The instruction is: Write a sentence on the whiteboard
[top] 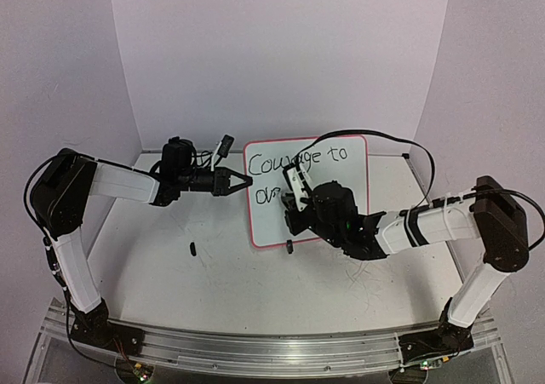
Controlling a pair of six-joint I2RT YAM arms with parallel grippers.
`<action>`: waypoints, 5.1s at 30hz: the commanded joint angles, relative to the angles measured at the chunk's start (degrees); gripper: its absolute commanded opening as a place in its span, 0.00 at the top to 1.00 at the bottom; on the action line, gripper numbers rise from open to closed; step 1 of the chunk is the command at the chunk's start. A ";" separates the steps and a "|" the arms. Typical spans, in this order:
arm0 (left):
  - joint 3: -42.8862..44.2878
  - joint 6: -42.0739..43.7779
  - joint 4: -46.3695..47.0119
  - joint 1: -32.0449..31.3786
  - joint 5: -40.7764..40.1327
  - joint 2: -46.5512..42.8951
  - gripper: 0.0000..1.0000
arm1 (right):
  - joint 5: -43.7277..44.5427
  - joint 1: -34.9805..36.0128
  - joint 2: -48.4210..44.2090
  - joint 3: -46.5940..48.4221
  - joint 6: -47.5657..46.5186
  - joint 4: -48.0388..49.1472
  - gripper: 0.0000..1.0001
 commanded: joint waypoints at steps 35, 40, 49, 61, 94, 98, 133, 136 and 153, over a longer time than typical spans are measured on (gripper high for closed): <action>0.94 1.75 1.26 -0.80 2.54 -1.84 1.00 | -2.60 -2.18 -5.41 -2.51 -0.71 -0.14 1.00; 0.98 1.84 1.25 -0.81 2.47 -1.79 1.00 | -1.90 -2.28 -3.96 -0.84 -1.61 0.58 1.00; 1.10 1.84 1.18 -0.80 2.62 -1.69 1.00 | -1.78 -2.26 -2.64 -0.05 -1.88 0.67 1.00; 1.05 1.93 1.18 -0.82 2.59 -1.83 1.00 | 0.54 -2.40 -2.04 -0.66 -0.65 -0.24 1.00; 1.29 1.75 1.13 -0.80 2.86 -1.43 1.00 | 1.17 -0.42 -3.15 -3.84 4.16 -1.69 1.00; 1.27 1.75 1.10 -0.80 2.89 -1.43 1.00 | 2.11 -0.52 -2.27 -2.53 3.45 -0.80 1.00; 1.09 2.03 1.09 -0.89 2.63 -1.62 1.00 | -3.67 -3.95 -13.45 -8.25 0.61 -0.06 1.00; 0.92 2.11 1.08 -0.89 2.38 -1.94 1.00 | -6.76 -4.11 -11.93 -6.67 -0.64 -0.50 1.00; 0.96 2.37 0.91 -0.98 2.16 -1.77 1.00 | -4.26 -3.86 -11.01 -7.85 1.72 -1.71 1.00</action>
